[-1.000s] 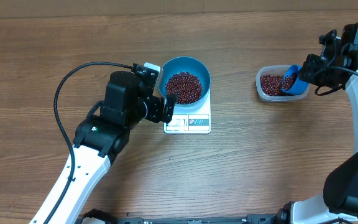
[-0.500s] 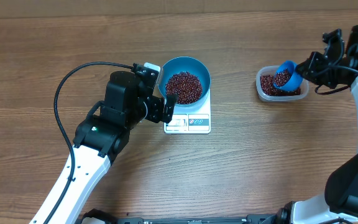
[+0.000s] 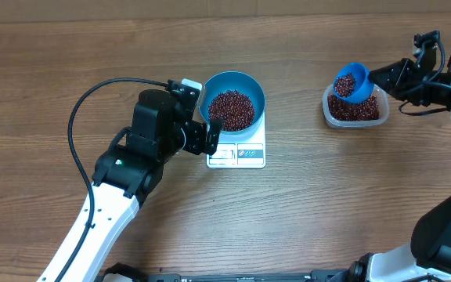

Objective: Scoop item into bowl and weigh 150g on scale
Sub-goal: 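Lift the filled scoop and carry it left over the teal bowl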

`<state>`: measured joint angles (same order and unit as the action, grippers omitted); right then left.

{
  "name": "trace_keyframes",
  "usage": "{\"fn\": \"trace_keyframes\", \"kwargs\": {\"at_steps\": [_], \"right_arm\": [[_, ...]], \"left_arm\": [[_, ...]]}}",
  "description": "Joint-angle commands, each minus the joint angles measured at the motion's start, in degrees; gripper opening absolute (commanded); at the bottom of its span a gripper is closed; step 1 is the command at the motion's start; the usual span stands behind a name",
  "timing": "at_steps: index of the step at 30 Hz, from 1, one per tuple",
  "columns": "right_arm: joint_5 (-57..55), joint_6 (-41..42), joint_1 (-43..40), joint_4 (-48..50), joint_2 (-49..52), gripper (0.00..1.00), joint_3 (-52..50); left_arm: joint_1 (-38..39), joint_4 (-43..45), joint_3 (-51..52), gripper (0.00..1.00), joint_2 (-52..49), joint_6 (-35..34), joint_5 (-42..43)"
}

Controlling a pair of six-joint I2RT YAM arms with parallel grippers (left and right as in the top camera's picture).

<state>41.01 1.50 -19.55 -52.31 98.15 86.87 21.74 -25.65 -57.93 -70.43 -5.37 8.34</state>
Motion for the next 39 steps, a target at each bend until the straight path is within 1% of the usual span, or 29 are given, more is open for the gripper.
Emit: {"fn": "trace_keyframes", "kwargs": {"at_steps": [1,11,18,24,25,34,39], "right_arm": [[3.3,0.0,2.1,0.8,-1.3,0.04,1.4],[3.2,0.1,14.6,6.1,-1.3,0.04,1.4],[3.1,0.0,23.9,13.1,-1.3,0.04,1.4],[-1.7,-0.4,29.7,18.2,-1.3,0.04,1.4],[-4.7,-2.6,31.1,18.6,-1.3,0.04,1.4],[-17.9,-17.9,37.6,18.8,-1.3,0.04,1.4],[-20.2,-23.6,39.8,19.0,-1.3,0.04,1.4]], "left_arm": [[0.0,0.2,-1.4,1.0,-0.2,1.7,0.5],[0.0,0.1,-1.4,1.0,-0.2,1.7,0.5],[0.0,0.0,-1.4,1.0,-0.2,1.7,0.5],[0.0,0.0,-1.4,1.0,-0.2,1.7,0.5],[0.0,0.0,-1.4,0.99,-0.2,1.7,0.5],[0.0,0.0,-1.4,0.99,-0.2,1.7,0.5],[0.0,0.0,-1.4,1.0,-0.2,1.7,0.5]]}}
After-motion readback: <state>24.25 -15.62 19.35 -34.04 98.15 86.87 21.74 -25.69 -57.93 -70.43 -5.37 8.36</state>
